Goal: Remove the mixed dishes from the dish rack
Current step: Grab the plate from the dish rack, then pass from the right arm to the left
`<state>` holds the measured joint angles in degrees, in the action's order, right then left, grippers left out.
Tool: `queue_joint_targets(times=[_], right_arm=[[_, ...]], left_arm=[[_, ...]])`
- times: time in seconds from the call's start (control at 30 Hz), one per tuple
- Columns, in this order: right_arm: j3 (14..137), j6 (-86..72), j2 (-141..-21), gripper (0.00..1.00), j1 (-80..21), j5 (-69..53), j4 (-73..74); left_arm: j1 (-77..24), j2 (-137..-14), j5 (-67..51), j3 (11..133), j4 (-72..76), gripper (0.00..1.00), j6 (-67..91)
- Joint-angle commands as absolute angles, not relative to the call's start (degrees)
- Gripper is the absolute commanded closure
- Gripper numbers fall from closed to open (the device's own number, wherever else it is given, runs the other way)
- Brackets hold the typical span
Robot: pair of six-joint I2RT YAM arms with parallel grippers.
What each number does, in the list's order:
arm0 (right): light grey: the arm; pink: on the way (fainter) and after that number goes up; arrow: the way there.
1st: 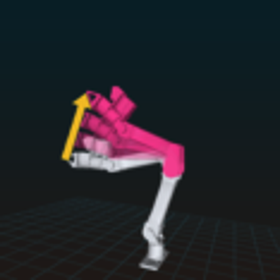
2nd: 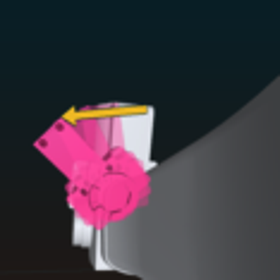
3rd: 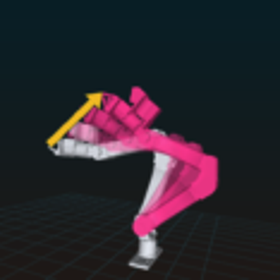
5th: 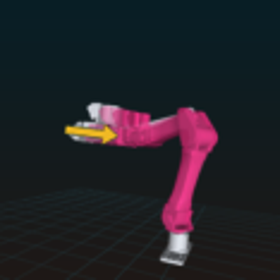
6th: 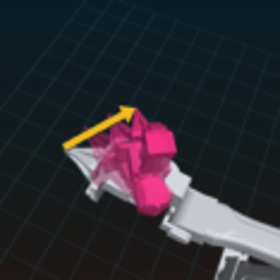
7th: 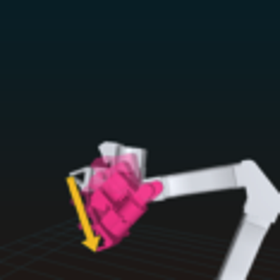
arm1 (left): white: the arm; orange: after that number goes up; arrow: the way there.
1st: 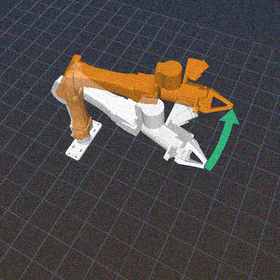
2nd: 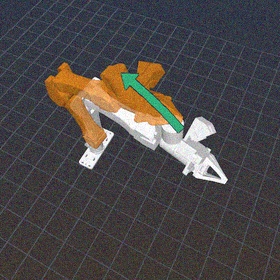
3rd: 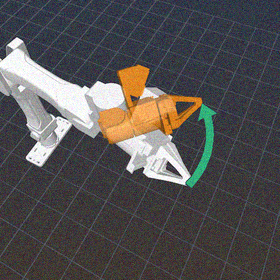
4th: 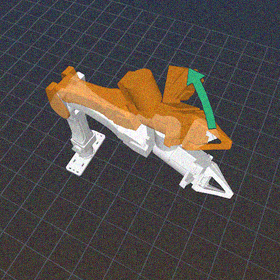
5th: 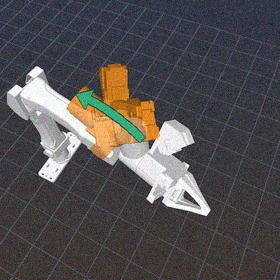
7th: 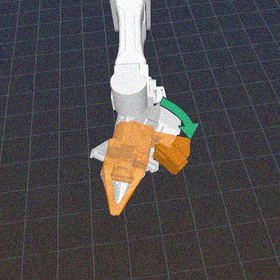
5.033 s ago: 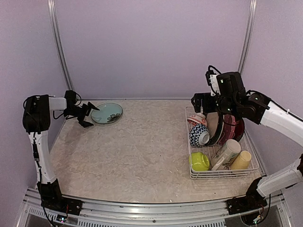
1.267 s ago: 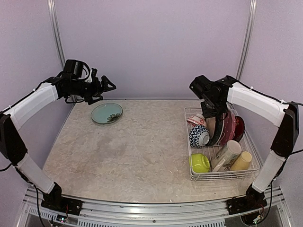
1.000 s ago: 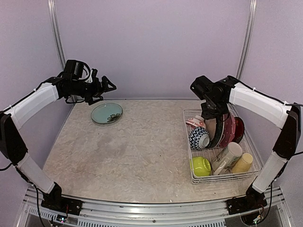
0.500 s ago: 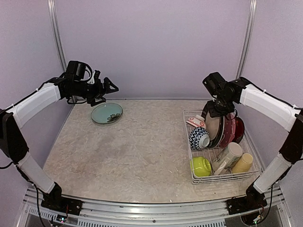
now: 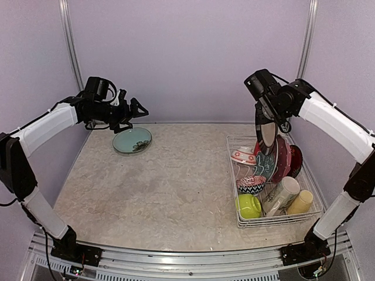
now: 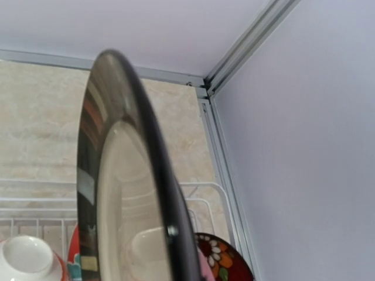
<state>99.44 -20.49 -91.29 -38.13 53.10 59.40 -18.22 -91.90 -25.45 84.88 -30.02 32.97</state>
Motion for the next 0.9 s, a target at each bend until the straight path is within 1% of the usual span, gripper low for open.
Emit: queue_joint_targets(times=[0.0, 0.3, 0.5, 0.6, 0.7, 0.87], right_arm=[[101.8, -22.4, -90.7, 1.0, -38.4, 60.9, 60.5], [100.6, -21.3, -82.8, 1.0, -38.5, 53.4, 53.5], [98.5, -22.9, -77.8, 1.0, -38.4, 47.4, 48.9], [95.6, -24.4, -74.2, 1.0, -37.9, 41.0, 44.1], [89.8, -26.1, -70.9, 1.0, -37.5, 30.8, 34.7], [82.9, -30.6, -71.1, 1.0, -37.4, 17.5, 21.9]], left_arm=[[-18.9, -92.6, -25.5, 85.2, -29.7, 0.01, 32.2], [-18.8, -92.6, -28.9, 85.5, -28.8, 0.01, 31.6], [-20.0, -92.8, -40.4, 84.8, -23.6, 0.01, 31.7], [-21.2, -93.3, -47.5, 84.1, -19.7, 0.01, 34.1], [-22.7, -94.3, -54.8, 82.6, -13.5, 0.01, 39.0], [-26.1, -95.3, -60.6, 80.1, -5.4, 0.01, 44.9]])
